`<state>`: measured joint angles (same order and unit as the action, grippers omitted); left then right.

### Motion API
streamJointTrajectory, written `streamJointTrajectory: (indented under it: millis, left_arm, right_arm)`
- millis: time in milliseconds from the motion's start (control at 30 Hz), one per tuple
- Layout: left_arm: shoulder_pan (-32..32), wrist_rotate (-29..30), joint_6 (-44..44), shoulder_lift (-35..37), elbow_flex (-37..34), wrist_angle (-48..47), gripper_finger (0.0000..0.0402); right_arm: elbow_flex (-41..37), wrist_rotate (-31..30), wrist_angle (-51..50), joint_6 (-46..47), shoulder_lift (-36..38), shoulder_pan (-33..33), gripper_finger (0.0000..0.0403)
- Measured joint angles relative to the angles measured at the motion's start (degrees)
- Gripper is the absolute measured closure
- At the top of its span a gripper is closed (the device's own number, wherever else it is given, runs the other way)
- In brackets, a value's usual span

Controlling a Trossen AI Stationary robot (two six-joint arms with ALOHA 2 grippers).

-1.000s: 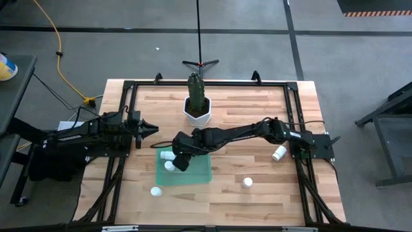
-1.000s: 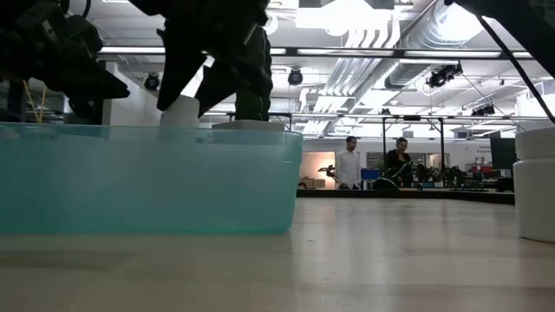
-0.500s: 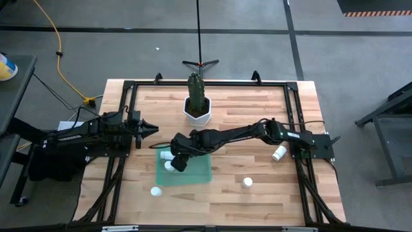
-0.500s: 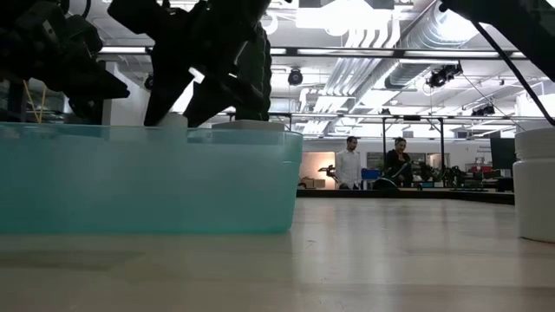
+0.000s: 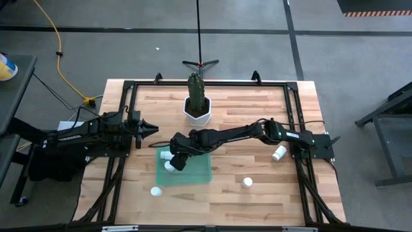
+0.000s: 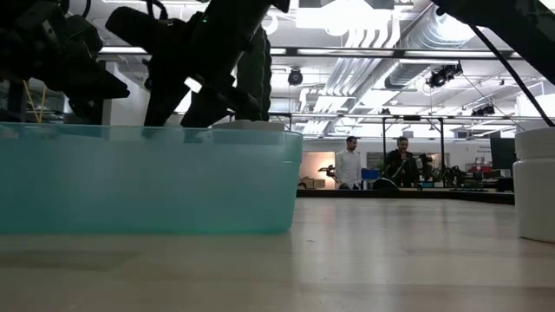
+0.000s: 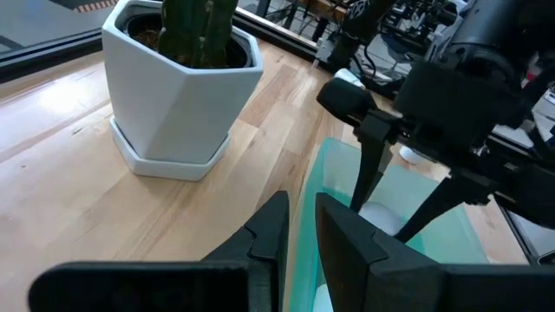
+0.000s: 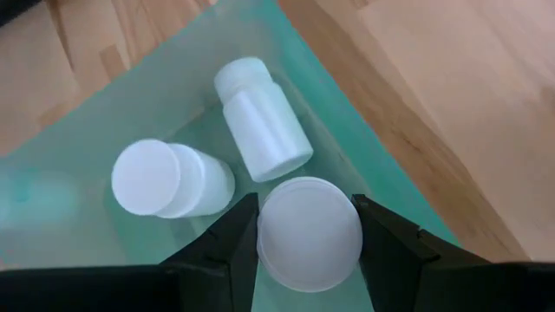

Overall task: Pick and place pill bottles into a basket
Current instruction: Put the white pill bottle into the green bin

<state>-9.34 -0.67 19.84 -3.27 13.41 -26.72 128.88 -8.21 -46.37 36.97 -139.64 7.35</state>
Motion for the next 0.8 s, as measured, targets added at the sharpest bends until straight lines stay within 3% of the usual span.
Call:
streamJointTrajectory:
  millis: [800]
  left_arm:
    - [0.0,0.0,0.0,0.0,0.0,0.0,0.0305]
  right_arm:
    - [0.0,1.7,0.4,0.0,-2.0,-0.1,0.0234]
